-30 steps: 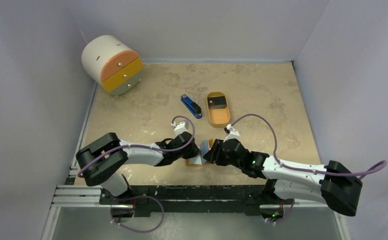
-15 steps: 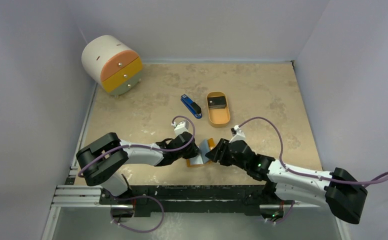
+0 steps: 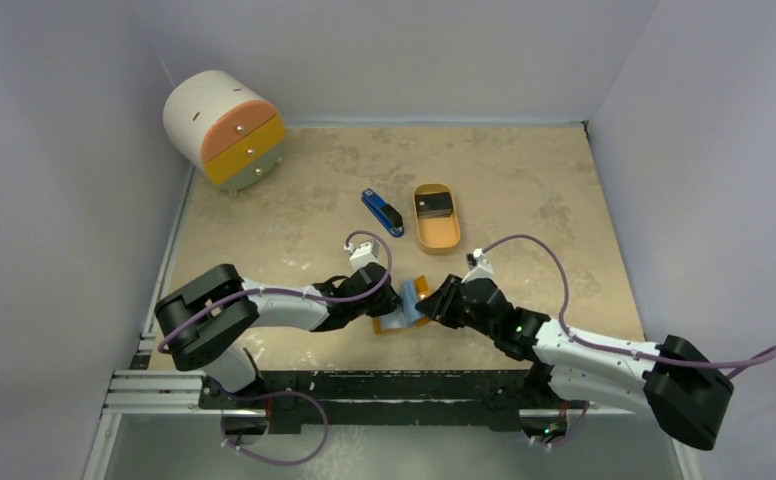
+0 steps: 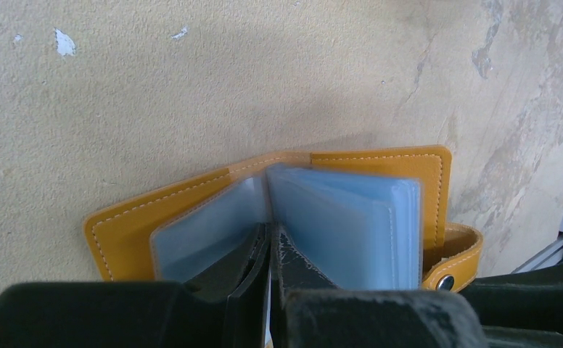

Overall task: Put the credit cards into the card holder
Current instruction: Turn over the card slot in the card holder.

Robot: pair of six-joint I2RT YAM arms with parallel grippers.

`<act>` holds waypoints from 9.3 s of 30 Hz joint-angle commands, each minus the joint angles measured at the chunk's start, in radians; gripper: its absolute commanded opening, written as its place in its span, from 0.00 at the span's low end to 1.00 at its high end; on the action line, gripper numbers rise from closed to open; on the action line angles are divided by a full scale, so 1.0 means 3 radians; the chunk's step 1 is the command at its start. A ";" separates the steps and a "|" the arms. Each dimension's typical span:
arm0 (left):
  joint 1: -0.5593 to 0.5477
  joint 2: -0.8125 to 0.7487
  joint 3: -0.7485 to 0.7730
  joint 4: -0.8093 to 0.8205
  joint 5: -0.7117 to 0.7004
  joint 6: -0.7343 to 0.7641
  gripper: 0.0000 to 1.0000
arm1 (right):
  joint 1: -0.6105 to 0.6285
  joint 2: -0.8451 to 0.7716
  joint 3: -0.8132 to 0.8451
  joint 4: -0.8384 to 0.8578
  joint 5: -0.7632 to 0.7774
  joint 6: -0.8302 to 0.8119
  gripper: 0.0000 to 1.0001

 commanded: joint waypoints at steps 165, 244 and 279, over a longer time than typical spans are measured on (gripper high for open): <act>-0.0179 -0.0127 0.0181 -0.0009 0.0045 0.0110 0.59 | -0.0091 -0.0838 -0.0681 0.0100 0.0130 0.0566 0.00; -0.0415 0.0087 0.0652 -0.0496 -0.0203 0.0481 0.63 | -0.0092 -0.0574 -0.0482 0.0243 0.0139 0.0358 0.00; -0.0437 0.0221 0.0585 -0.0829 -0.0539 0.0420 0.28 | -0.0089 -0.0587 -0.0511 0.0231 0.0180 0.0328 0.00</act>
